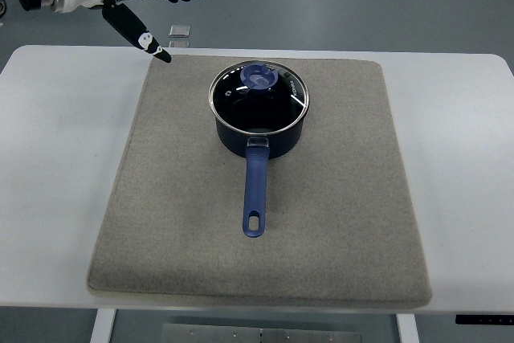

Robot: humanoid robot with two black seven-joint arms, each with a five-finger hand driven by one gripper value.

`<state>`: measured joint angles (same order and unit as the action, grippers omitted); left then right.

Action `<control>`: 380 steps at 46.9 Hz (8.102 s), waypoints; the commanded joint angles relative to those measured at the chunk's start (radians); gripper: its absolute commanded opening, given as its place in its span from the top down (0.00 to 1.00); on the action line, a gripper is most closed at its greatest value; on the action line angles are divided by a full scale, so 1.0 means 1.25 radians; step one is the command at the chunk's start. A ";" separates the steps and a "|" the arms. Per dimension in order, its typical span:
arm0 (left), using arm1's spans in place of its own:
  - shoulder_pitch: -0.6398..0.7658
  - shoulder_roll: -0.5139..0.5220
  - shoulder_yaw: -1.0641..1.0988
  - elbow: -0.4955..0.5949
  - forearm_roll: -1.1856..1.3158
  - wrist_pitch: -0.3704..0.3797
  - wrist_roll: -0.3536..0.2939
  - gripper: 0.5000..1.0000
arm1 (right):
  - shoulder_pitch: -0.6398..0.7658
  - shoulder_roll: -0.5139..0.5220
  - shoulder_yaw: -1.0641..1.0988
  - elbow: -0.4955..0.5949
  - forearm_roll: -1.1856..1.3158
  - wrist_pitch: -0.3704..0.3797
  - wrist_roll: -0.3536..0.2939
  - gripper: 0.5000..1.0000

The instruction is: Open pot lid and place left with left hand

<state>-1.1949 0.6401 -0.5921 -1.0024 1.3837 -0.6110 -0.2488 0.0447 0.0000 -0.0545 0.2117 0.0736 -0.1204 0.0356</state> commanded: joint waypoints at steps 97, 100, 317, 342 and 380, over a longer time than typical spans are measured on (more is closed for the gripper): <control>-0.069 -0.262 0.146 0.029 0.332 0.094 0.015 0.67 | 0.000 0.000 -0.001 0.000 0.000 -0.001 0.000 0.17; -0.069 -0.262 0.146 0.026 0.340 0.094 0.015 0.67 | 0.000 0.000 -0.001 0.000 0.000 -0.001 0.000 0.17; 0.180 0.040 0.117 0.112 -0.816 0.209 0.015 0.01 | 0.000 0.000 0.001 0.000 0.000 -0.001 0.000 0.17; 0.174 0.006 0.099 0.317 -1.207 0.000 0.203 0.01 | 0.000 0.000 -0.001 0.000 0.000 -0.001 0.000 0.17; 0.179 -0.030 0.091 0.311 -1.376 0.000 0.269 0.01 | 0.000 0.000 -0.001 0.000 0.000 -0.001 0.000 0.17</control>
<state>-0.9691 0.6029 -0.4785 -0.6133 -0.3359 -0.6109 0.0875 0.0445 0.0000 -0.0550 0.2117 0.0736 -0.1208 0.0356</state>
